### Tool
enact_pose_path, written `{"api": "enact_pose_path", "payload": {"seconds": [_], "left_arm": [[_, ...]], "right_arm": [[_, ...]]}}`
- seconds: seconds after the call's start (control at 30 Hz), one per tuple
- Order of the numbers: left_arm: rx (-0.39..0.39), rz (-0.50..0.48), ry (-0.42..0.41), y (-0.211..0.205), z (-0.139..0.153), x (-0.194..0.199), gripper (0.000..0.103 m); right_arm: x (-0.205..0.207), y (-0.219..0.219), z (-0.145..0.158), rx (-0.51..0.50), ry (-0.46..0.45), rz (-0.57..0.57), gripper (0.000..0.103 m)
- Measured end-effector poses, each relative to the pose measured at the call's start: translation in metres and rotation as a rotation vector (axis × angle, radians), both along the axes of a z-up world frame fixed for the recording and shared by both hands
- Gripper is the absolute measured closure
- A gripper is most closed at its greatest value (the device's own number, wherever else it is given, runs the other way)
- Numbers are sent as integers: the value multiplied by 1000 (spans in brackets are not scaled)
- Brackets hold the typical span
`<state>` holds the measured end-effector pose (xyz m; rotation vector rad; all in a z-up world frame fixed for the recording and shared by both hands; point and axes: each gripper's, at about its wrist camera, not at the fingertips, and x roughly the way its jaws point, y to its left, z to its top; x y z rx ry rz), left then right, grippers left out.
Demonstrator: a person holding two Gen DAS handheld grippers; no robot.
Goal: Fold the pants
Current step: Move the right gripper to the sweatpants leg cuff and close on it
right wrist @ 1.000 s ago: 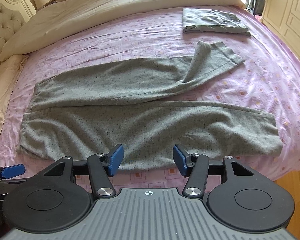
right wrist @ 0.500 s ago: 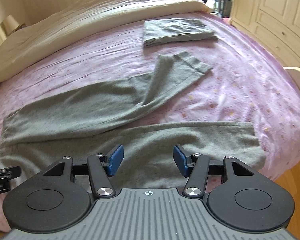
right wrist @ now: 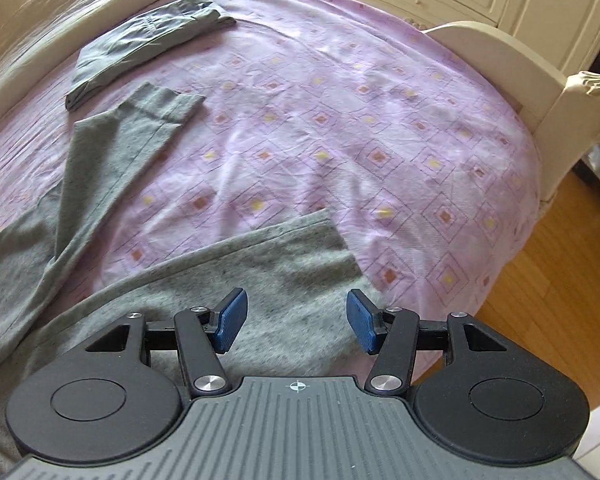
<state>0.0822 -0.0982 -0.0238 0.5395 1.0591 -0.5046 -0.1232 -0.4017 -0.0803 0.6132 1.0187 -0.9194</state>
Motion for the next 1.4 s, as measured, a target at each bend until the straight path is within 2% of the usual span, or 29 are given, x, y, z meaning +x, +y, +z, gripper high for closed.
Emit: {"api": "enact_pose_path", "payload": {"seconds": [0.23, 0.4, 0.47, 0.57, 0.6, 0.63, 0.77, 0.83, 0.9, 0.93, 1.07, 1.13, 1.17, 1.23, 1.27, 1.4], "left_arm": [[46, 113, 13, -22, 8, -4, 35], [63, 179, 29, -46, 5, -9, 35], [62, 197, 35, -54, 4, -11, 35], [71, 219, 39, -64, 2, -14, 35], [73, 226, 40, -67, 2, -14, 35], [75, 233, 40, -69, 1, -15, 35], [87, 258, 32, -76, 0, -16, 35], [90, 270, 32, -78, -1, -16, 35], [92, 283, 35, -80, -5, -16, 35], [95, 290, 39, -80, -7, -16, 35], [84, 325, 59, -78, -13, -14, 35], [86, 339, 62, -76, -16, -12, 35], [87, 350, 64, -74, -16, -9, 35], [83, 377, 61, -68, -15, -2, 35], [80, 392, 57, -64, -14, 3, 35], [82, 411, 22, -54, -6, 15, 35]], "right_arm": [[0, -55, -37, 59, 4, 94, 49], [7, -75, -64, 156, 15, 184, 49], [9, -76, -69, 201, -1, 227, 57], [14, -74, -69, 221, 1, 304, 81], [16, -74, -67, 239, -8, 331, 93], [17, -76, -64, 244, -8, 356, 93], [26, -85, -40, 119, 49, 456, 94], [32, -101, -32, 57, 74, 450, 102], [37, -120, -34, 7, 119, 414, 103], [38, -131, -37, 17, 119, 394, 103], [32, -155, -36, 156, 4, 385, 100], [32, -150, -34, 185, 10, 426, 99], [31, -146, -35, 191, 25, 447, 97], [27, -141, -41, 214, 46, 452, 80], [23, -140, -45, 244, 40, 443, 77], [8, -137, -59, 357, 11, 384, 76]]}}
